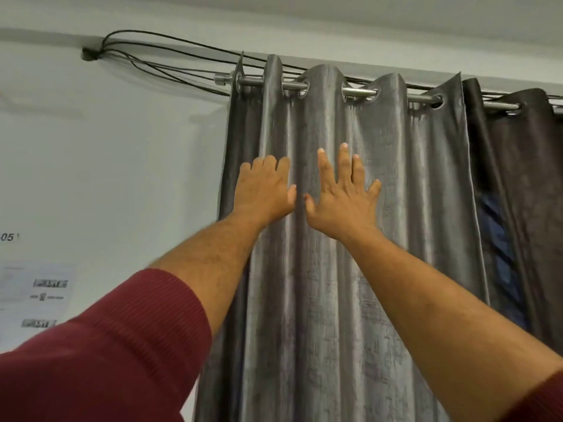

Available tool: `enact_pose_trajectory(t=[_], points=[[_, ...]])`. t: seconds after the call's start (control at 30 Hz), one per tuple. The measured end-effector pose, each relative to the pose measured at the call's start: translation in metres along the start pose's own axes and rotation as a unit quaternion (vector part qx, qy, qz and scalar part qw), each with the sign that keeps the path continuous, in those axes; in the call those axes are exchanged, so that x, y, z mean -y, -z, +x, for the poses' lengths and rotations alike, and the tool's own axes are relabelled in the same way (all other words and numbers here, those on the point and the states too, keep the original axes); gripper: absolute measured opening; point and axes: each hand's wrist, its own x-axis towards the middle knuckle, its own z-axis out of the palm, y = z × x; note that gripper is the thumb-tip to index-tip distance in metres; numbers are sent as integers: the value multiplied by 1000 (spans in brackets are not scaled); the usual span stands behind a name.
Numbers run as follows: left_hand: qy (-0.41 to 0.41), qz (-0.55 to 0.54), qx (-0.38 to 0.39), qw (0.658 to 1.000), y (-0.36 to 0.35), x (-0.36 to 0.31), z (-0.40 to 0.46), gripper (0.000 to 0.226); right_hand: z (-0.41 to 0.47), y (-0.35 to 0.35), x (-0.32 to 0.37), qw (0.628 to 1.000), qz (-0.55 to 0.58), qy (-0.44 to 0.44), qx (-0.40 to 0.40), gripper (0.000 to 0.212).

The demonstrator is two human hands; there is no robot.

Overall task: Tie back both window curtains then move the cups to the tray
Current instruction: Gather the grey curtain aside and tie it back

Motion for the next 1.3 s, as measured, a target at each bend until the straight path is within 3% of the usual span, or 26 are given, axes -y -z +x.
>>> enact_pose_trajectory(t=[0.07,0.1,0.27,0.43,0.6,0.8,0.9,1.03,1.07,1.17,1.23,1.3], points=[[-9,-11,-5,1000,-3,11,13,45,6,-5,2,1000,-6,-5,19,93],[3,-10,-5,1000,-7,16,22,46,13,-9,0,1000,-12,-7,28,93],[75,-10,19,997,-13,32,68,75,56,-24,-4,997,-11,-18,70,93],[129,-32,-5,991,-20,52,120,64,110,-33,-14,999,6,-13,43,89],[220,-78,7,972,-39,64,161,84,161,-50,-24,999,43,4,27,84],[276,-100,-12,956,-75,63,195,88,199,-86,-35,996,73,23,-33,72],[259,-133,-57,955,-93,56,210,77,202,-100,-42,994,95,15,-44,64],[240,-154,-152,946,-100,45,230,21,215,-108,-46,989,132,-10,-66,56],[233,-149,-164,947,-101,41,233,18,221,-108,-46,987,145,-19,-70,57],[194,-147,-168,955,-104,26,233,23,236,-104,-41,985,162,-31,-57,57],[142,-145,-156,967,-106,15,233,26,245,-101,-35,986,145,-33,-77,41],[70,-158,-130,976,-107,6,231,44,249,-101,-25,982,163,-37,-87,32]])
